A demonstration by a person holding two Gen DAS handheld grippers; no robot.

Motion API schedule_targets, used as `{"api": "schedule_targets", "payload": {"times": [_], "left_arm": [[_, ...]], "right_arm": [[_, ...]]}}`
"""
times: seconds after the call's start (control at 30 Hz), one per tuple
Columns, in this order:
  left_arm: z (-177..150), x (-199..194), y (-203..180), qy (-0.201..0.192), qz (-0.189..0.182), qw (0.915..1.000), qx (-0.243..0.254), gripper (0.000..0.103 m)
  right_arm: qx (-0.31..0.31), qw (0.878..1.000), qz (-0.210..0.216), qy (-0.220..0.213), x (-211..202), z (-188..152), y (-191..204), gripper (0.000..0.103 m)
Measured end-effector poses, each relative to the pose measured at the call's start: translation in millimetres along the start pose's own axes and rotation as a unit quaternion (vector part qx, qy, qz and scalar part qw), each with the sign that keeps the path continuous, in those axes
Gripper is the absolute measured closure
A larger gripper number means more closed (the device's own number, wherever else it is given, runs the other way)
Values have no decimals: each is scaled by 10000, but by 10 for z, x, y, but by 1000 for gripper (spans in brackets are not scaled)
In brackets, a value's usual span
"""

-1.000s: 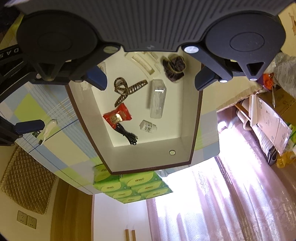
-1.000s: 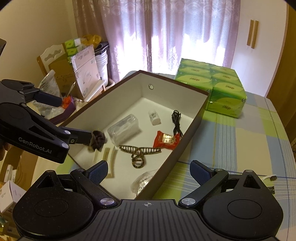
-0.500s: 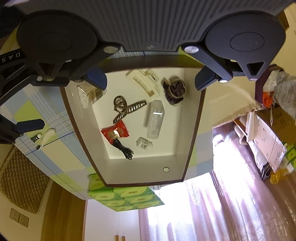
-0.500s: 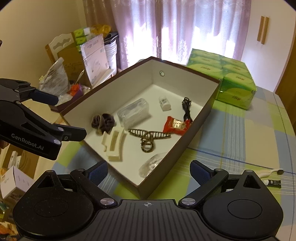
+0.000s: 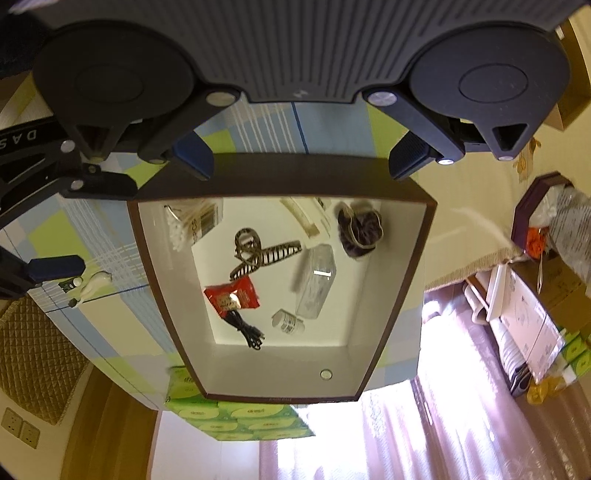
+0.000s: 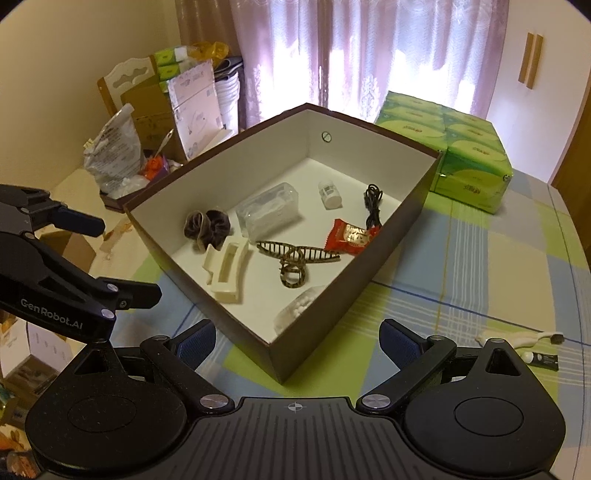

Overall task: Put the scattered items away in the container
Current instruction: 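Withdraw both open grippers from the box toward the toothbrush and toothpaste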

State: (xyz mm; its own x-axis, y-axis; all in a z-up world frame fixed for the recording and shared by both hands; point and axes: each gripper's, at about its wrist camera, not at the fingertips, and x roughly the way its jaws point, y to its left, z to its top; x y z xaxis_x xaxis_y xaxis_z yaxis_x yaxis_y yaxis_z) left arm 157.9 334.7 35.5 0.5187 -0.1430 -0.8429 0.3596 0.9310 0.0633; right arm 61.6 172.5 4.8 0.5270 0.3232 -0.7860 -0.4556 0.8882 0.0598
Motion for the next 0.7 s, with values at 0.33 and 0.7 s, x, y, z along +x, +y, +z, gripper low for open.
{"api": "schedule_targets", "payload": {"times": [0.33, 0.7], "left_arm": [[-82, -4, -309, 181, 121, 9995, -221, 3], [-38, -20, -836, 178, 90, 9991, -384, 3]], "right_arm": [[94, 9997, 225, 98, -101, -139, -305, 3], [267, 9991, 306, -87, -334, -307, -836, 3]]}}
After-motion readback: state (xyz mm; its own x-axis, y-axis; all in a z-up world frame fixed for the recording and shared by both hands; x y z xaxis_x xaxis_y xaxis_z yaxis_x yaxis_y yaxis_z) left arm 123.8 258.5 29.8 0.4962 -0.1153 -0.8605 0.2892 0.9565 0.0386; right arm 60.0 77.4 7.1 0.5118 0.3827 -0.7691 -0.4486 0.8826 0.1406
